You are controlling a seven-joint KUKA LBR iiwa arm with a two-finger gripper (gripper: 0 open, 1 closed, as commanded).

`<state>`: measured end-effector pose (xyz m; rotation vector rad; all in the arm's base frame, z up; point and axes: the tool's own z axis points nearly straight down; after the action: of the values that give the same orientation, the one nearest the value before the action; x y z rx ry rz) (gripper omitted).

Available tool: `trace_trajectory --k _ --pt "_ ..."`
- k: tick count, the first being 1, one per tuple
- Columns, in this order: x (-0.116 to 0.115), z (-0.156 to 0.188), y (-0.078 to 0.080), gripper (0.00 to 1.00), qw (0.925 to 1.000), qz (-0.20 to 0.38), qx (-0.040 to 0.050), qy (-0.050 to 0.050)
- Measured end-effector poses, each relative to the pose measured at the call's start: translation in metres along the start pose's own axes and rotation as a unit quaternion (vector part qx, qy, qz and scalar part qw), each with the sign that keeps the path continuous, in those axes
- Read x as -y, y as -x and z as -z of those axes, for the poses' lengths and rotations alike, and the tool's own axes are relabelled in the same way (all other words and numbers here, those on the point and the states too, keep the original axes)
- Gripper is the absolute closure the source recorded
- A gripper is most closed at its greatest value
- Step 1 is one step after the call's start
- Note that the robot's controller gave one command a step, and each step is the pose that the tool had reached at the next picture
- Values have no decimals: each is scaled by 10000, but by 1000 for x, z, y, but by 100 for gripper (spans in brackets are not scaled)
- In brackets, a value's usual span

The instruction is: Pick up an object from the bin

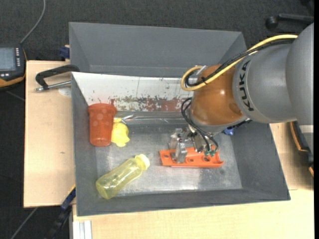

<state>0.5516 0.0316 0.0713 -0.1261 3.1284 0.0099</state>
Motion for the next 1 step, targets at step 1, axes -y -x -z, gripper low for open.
trace_trajectory --k 1 --pt "0 0 0 100 10000 0 0 0"
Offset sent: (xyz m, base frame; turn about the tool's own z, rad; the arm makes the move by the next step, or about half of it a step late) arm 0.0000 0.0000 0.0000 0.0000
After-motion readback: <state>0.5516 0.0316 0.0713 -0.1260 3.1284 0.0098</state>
